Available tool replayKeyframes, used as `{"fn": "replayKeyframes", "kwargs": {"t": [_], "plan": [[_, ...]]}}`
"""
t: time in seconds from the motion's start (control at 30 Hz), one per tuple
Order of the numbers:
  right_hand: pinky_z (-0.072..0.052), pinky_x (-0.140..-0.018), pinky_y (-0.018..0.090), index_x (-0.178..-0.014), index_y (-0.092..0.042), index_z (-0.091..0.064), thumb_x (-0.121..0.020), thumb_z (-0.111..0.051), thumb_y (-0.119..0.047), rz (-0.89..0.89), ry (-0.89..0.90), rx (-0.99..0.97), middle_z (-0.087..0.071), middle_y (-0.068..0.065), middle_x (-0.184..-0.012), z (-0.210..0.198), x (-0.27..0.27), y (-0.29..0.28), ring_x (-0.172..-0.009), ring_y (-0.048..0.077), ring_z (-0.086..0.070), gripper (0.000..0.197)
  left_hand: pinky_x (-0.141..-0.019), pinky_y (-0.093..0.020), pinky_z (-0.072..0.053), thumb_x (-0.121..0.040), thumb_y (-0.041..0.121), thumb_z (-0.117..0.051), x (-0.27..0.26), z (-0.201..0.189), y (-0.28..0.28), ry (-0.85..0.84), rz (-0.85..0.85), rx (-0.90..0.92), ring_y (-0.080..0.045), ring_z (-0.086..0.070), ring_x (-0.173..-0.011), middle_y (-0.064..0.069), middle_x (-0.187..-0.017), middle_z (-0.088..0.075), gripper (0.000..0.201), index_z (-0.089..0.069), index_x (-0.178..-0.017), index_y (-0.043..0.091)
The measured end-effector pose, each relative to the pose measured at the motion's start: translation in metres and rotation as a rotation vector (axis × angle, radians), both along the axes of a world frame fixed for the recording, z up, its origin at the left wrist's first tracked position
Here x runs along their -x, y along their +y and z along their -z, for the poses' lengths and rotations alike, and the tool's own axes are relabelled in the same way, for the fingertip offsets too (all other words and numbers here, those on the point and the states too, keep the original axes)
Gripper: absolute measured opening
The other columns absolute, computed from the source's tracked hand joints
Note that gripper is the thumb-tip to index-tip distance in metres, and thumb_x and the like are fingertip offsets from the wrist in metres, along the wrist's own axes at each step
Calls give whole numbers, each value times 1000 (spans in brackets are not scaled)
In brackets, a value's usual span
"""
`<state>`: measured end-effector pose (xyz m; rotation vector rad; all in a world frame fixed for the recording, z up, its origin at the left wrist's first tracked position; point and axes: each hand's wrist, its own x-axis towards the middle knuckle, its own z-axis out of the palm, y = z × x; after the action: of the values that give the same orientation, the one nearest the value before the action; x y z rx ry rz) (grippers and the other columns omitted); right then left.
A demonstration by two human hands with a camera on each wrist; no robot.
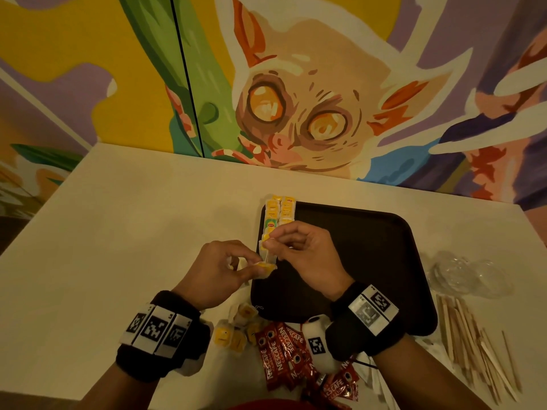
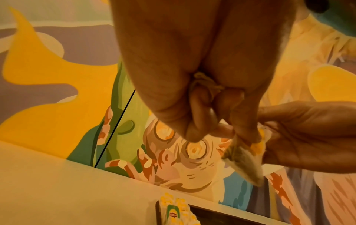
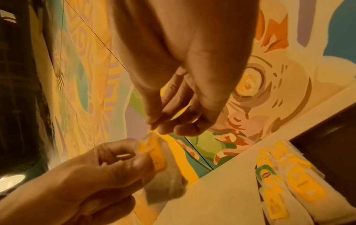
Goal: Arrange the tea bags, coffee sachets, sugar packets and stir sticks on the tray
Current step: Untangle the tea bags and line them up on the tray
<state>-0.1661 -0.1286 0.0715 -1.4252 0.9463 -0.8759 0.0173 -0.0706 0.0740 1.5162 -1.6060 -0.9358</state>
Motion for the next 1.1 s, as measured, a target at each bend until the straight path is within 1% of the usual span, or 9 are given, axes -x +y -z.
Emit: {"fn": "replayKeyframes", "kwargs": {"t": [0.23,0.47,0.57,0.63,0.77,0.87,0.97,1.03,1.1], "plan": [[-55,-71,27,-93,-19,-71,-80,-77,-11,-5,0,-92,-75,6,-94,7,4,-3,-90,17,-70,16,-54,-14,-36,-71,22,-81,4,-6,-2,157,6,106,-2,-43,-52,8,-77,-71,9,-79,-79,19],[-52,-61,21,-95,-22,-73,-86,-67,5,-68,-11,-64,-74,-5,-91,16,3,8,-77,9,-65,29,-51,-18,-35,-72,27,-78,3,0,-5,156,-127,169,-5,-35,-48,16,-73,-69,7,-78,-79,26],[-53,-63,23,-103,-13,-73,-90,-63,1,-86,20,-58,-73,-2,-93,15,2,11,-71,6,-63,22,-49,-21,-35,-70,31,-77,6,2,-6,196,-185,163,-6,-34,-47,13,-75,-70,6,-77,-75,27],[-53,-64,22,-105,-10,-72,-93,-60,0,-97,38,-88,-72,-8,-88,14,2,12,-67,3,-61,20,-48,-25,-37,-70,32,-77,6,4,-8,191,-212,172,-7,-35,-47,10,-76,-71,7,-76,-76,27],[-51,-61,24,-103,-9,-72,-93,-64,-12,-101,19,-95,-72,-8,-87,16,2,16,-69,6,-61,14,-49,-20,-38,-74,21,-80,6,11,-8,126,-229,166,-7,-38,-48,14,-75,-71,8,-77,-78,28],[-51,-62,22,-96,-12,-72,-92,-66,-13,-80,67,-48,-71,-13,-79,21,1,17,-64,-2,-60,7,-50,-20,-40,-76,23,-79,7,17,-6,105,-233,118,-6,-42,-48,14,-77,-71,6,-76,-78,28],[-47,-67,16,-88,-20,-71,-91,-67,-12,-54,127,-85,-67,-21,-67,31,4,13,-63,-7,-60,9,-59,-19,-46,-78,27,-77,5,23,-4,90,-245,41,-2,-58,-61,14,-79,-72,1,-76,-79,26],[-45,-70,14,-91,-23,-72,-91,-68,-17,-8,177,-141,-72,-17,-79,41,8,7,-69,-8,-61,8,-69,-18,-49,-81,25,-75,4,26,-3,83,-275,2,-1,-65,-77,14,-81,-73,2,-76,-80,25],[-47,-76,20,-97,-27,-72,-91,-68,-22,44,269,-191,-73,-11,-95,54,13,-2,-79,-4,-63,9,-73,-16,-48,-82,24,-74,2,27,-1,72,-299,-23,-1,-66,-82,15,-80,-73,4,-75,-79,25]]}}
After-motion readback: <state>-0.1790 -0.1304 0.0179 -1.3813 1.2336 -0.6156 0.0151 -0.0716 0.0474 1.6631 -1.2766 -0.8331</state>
